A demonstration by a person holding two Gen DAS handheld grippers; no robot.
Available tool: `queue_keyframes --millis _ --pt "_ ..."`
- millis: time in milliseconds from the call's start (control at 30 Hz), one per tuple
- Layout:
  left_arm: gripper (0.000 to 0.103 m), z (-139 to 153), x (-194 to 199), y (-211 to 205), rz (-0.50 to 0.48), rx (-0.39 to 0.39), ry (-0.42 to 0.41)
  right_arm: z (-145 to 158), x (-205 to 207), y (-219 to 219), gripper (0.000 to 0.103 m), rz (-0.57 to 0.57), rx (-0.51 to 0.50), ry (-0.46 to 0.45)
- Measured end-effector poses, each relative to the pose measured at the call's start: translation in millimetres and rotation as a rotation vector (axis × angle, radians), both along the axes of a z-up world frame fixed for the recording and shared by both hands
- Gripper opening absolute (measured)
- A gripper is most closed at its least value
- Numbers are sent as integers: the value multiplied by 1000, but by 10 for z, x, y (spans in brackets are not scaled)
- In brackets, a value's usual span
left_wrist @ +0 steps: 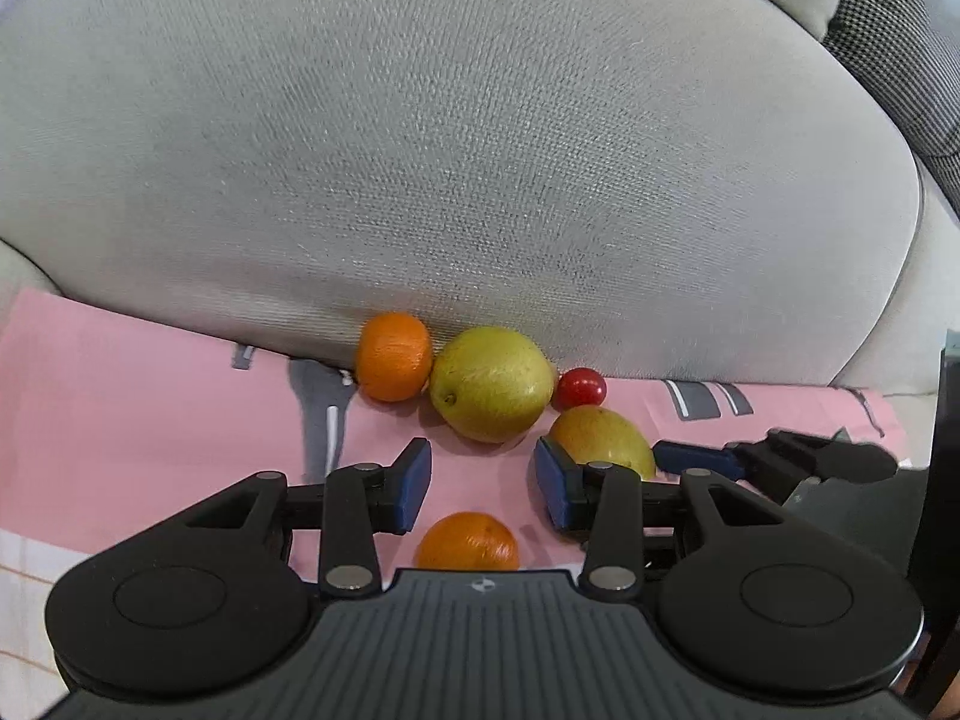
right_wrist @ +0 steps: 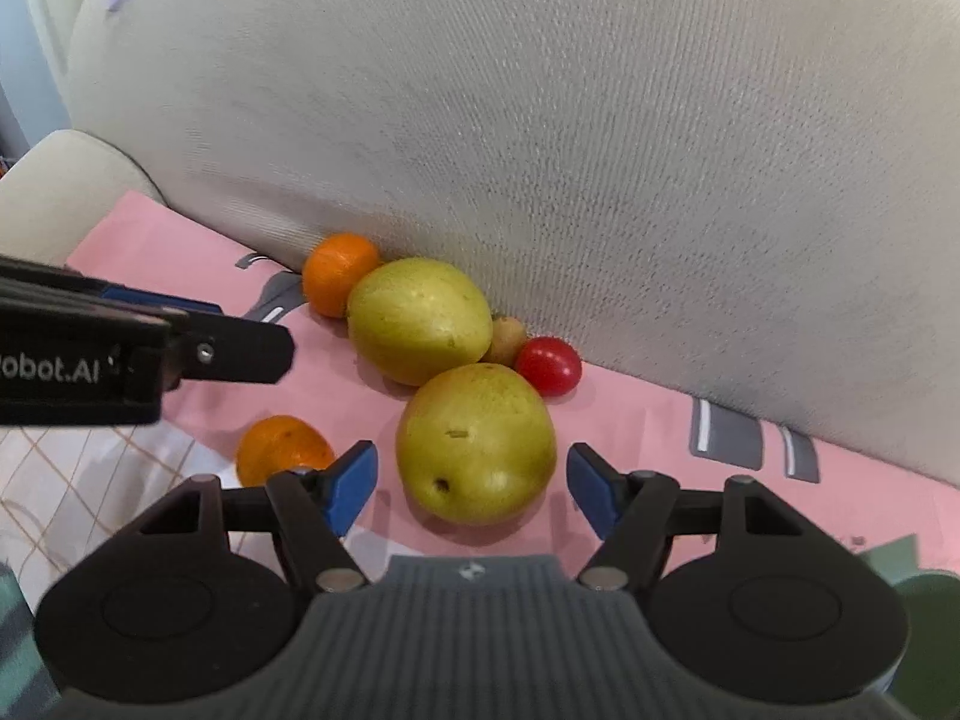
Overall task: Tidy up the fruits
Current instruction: 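Grasp the lemon with the left tool while the right tool grasps a pear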
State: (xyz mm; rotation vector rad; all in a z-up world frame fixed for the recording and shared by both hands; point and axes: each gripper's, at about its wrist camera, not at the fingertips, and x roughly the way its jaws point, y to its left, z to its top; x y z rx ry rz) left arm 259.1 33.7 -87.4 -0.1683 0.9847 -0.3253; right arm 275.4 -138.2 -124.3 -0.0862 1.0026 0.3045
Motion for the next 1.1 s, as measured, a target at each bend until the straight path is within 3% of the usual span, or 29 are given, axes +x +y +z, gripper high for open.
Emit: queue_keyframes --millis 333,400,800,1000,1100 --pt "64 -269 325 -45 55 -79 66 -97 103 -2 63 0 16 35" --pt "71 -297 359 -47 66 -87 63 -74 96 -63 63 -9 27 47" --pt "75 -471 511 -190 96 -98 81 -116 160 -232 63 -73 46 50" --pt "79 -630 538 -208 143 -160 128 -95 80 -310 63 -88 65 52" --pt "75 -688 528 -196 185 -209 143 -113 86 -326 63 -93 68 51"
